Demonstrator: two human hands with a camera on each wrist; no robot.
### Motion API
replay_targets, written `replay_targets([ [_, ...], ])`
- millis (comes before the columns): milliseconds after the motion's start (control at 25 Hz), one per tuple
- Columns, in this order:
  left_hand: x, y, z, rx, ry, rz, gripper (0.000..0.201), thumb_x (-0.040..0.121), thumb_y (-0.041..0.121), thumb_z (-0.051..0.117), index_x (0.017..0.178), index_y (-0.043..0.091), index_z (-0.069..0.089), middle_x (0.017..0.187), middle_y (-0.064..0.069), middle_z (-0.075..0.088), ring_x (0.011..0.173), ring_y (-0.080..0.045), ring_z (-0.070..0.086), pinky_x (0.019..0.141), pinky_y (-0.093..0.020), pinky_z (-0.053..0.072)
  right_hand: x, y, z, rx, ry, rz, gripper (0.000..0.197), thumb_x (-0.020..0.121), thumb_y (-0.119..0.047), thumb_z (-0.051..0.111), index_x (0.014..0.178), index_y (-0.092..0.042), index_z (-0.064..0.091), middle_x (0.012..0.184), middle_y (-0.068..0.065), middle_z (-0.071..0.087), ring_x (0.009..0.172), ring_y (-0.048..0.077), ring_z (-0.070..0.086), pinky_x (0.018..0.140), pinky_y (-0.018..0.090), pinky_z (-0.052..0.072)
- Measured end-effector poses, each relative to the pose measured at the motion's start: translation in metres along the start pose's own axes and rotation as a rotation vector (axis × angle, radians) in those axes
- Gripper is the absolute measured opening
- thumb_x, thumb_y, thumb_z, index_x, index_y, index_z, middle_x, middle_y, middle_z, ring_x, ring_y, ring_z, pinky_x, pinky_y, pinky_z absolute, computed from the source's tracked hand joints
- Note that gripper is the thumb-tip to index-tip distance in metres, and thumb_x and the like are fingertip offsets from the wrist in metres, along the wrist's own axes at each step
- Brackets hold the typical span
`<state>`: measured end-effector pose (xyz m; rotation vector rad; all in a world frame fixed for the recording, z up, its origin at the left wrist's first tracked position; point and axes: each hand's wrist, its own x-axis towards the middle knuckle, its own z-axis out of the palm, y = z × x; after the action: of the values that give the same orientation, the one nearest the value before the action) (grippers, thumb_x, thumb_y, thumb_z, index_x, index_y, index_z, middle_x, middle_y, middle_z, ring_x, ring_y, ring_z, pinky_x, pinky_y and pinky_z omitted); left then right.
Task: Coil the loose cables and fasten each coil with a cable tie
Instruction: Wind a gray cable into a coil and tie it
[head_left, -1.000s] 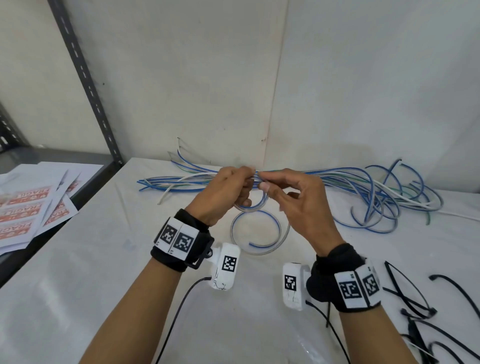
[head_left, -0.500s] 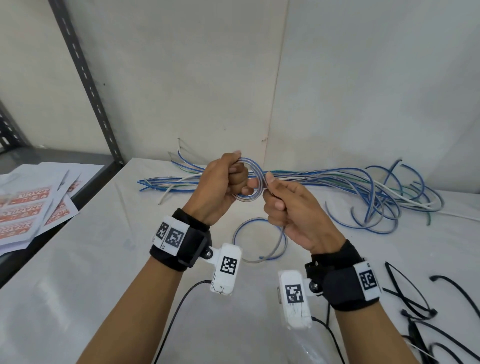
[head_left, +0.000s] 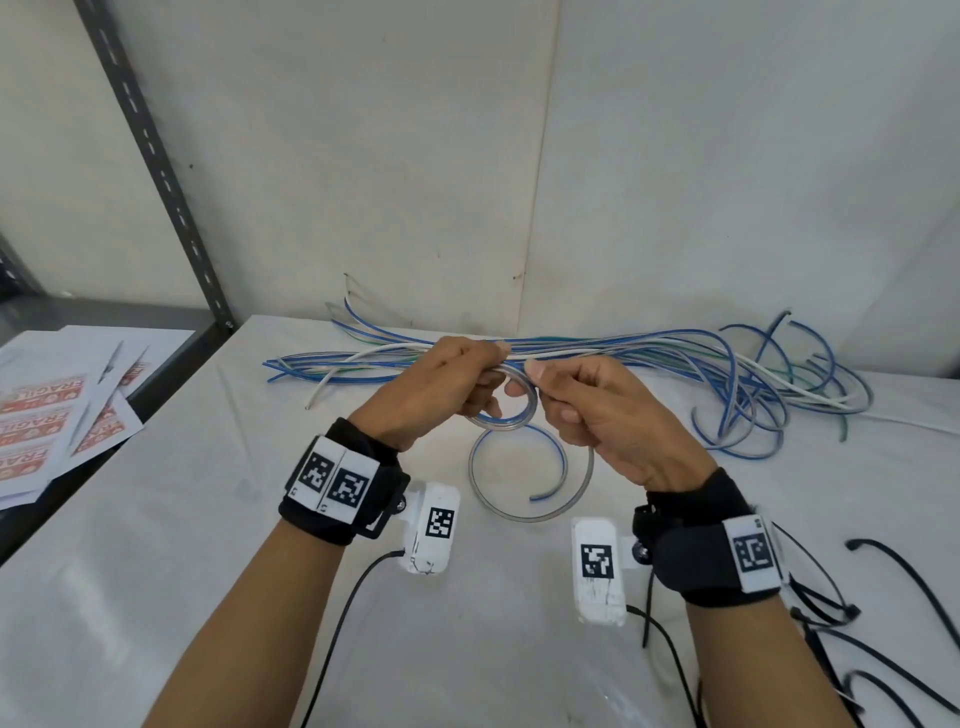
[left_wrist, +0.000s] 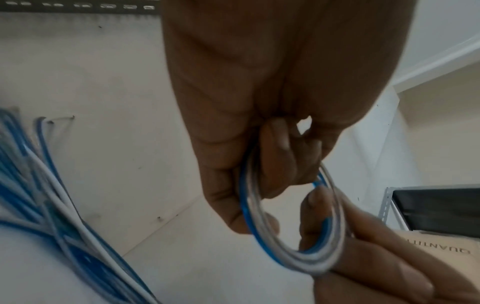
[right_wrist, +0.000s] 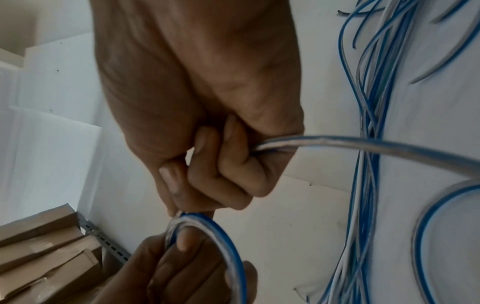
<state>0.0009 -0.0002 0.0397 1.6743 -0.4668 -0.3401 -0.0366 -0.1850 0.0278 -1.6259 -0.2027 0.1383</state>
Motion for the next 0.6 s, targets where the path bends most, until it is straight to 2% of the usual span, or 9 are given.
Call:
replay_targets([
  [80, 0.0017, -0.0017, -0.005, -0.091, 0.039, 0.025, 0.042, 0.109, 0.016, 0.036, 0.067, 0.02, 0.03, 0.058, 0.007, 0.023, 0.05, -0.011, 0.021, 0.063, -0.026, 0.045, 0.002, 0.0027, 0.0005, 0.019, 0.0, -0.009, 0.04, 0.105, -0.032, 0.048, 0.104, 0.0, 0.073, 0.056, -0.002, 0.03, 0.049, 0.009, 0.02, 0.044, 0.018, 0.019],
  [160, 0.0024, -0.0017, -0.0094, -0.197, 0.061, 0.029, 0.041, 0.108, 0.017, 0.035, 0.068, 0.021, 0.029, 0.059, 0.006, 0.019, 0.05, -0.012, 0.019, 0.06, -0.028, 0.041, 0.0028, 0.0047, 0.0028, 0.061, -0.02, -0.011, 0.042, 0.105, -0.031, 0.046, 0.112, 0.002, 0.07, 0.058, -0.001, 0.029, 0.049, 0.009, 0.018, 0.045, 0.018, 0.018],
  [280, 0.0029, -0.0003, -0.0107, -0.224, 0.079, 0.034, 0.042, 0.109, 0.022, 0.037, 0.068, 0.017, 0.035, 0.057, 0.008, 0.02, 0.048, -0.011, 0.021, 0.06, -0.029, 0.039, 0.0042, 0.0037, 0.0077, 0.123, 0.01, -0.039, 0.036, 0.104, -0.029, 0.048, 0.098, -0.008, 0.077, 0.062, 0.004, 0.025, 0.05, 0.008, 0.018, 0.043, 0.015, 0.02],
  [360, 0.0032, -0.0016, -0.0085, -0.141, 0.103, 0.099, 0.033, 0.108, 0.027, 0.042, 0.081, 0.01, 0.049, 0.056, 0.01, 0.028, 0.05, -0.01, 0.027, 0.063, -0.03, 0.044, 0.0045, 0.0027, 0.0083, 0.15, 0.042, -0.05, 0.035, 0.104, -0.026, 0.048, 0.092, -0.009, 0.076, 0.06, 0.003, 0.026, 0.049, 0.007, 0.019, 0.042, 0.014, 0.022],
  [440, 0.0016, -0.0018, -0.0064, -0.029, 0.123, 0.189, 0.025, 0.107, 0.026, 0.047, 0.096, 0.006, 0.057, 0.058, 0.013, 0.035, 0.052, -0.009, 0.033, 0.066, -0.031, 0.048, 0.0039, 0.002, 0.0075, 0.174, 0.058, -0.044, 0.035, 0.106, -0.024, 0.047, 0.092, -0.006, 0.074, 0.055, -0.002, 0.028, 0.048, 0.007, 0.02, 0.041, 0.014, 0.022],
  [600, 0.0001, -0.0021, -0.0036, 0.064, 0.152, 0.285, 0.034, 0.106, 0.028, 0.048, 0.09, -0.001, 0.052, 0.057, 0.014, 0.038, 0.053, -0.009, 0.036, 0.066, -0.041, 0.045, 0.0044, 0.0023, 0.0068, 0.148, 0.075, -0.037, 0.036, 0.106, -0.025, 0.047, 0.092, -0.007, 0.075, 0.054, -0.004, 0.029, 0.048, 0.008, 0.02, 0.042, 0.015, 0.023],
])
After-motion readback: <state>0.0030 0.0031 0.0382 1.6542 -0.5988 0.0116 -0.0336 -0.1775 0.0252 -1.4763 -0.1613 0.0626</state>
